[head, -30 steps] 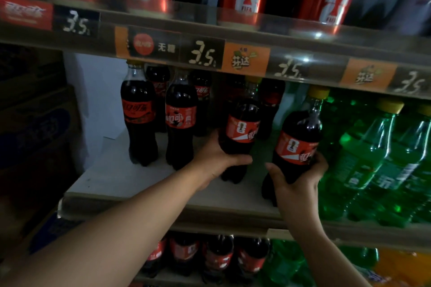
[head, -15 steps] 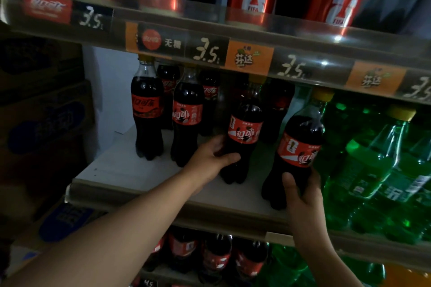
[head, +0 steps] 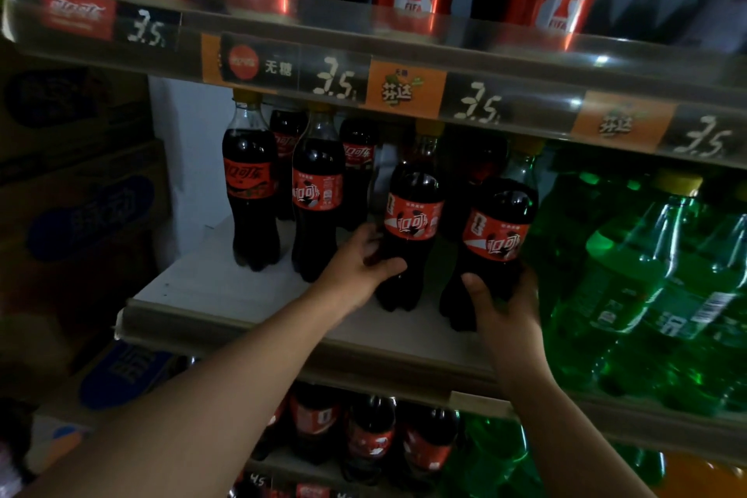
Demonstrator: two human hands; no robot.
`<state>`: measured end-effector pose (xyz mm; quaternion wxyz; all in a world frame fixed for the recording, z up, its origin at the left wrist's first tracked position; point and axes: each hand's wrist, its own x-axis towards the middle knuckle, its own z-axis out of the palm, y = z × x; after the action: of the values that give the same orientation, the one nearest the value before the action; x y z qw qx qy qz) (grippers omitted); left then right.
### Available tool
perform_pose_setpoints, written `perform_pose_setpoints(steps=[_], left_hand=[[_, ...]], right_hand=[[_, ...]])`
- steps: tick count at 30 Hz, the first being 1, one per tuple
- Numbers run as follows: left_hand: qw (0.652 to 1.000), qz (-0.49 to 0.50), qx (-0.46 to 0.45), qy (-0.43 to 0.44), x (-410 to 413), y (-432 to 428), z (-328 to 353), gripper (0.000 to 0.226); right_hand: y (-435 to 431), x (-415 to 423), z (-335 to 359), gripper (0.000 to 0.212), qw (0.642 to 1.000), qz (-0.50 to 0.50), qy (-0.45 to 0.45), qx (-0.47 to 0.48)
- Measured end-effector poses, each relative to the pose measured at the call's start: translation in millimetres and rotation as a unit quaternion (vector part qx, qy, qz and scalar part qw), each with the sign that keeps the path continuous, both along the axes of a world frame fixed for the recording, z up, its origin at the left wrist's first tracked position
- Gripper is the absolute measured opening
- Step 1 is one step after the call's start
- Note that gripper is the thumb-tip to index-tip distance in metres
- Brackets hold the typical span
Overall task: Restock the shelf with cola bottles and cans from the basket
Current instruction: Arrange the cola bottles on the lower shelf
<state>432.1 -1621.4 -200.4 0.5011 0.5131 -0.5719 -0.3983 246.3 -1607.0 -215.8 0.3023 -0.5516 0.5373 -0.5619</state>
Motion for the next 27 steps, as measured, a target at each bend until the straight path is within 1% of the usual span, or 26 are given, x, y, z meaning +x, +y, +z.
perform_pose_setpoints(steps=[4,10,18,27], left_hand=[[1.0,0.007,-0.005,0.01,-4,0,-4,0.056],[1.0,0.017,-0.02,0.016,-10,-4,-6,0.053],[0.999,0.034,-0.023,0.02,-15,-11,0,0.052],[0.999,0.04,-0.016,0.005,-14,-14,-4,0.053]], right_hand=[[-8,2,-1,0.062,1.0,-0.017,-0.014,-0.01],[-31,1,0,0.062,0.999,-0.041,-0.022,0.002],[-43,1,0,0.067,0.998,-0.06,-0.006,0.018],[-42,5,-2,0.068,0.997,-0.073,-0.021,0.023]])
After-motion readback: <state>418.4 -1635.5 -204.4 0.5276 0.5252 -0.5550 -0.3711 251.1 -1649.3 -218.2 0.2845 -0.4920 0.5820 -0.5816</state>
